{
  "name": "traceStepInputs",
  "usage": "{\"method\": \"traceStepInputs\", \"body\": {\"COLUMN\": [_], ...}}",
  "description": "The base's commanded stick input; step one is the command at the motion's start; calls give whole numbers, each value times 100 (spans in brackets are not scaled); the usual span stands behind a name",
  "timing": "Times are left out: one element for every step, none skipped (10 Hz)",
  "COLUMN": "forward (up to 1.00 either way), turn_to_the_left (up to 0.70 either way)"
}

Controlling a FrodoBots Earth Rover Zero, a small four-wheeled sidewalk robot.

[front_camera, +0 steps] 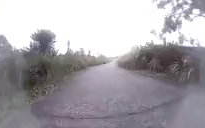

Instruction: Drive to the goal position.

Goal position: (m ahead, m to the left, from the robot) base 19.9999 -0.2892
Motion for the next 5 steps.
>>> {"method": "traceStepInputs", "body": {"forward": [85,85,85,85,85], "turn_to_the_left": [0,0,0,0,0]}}
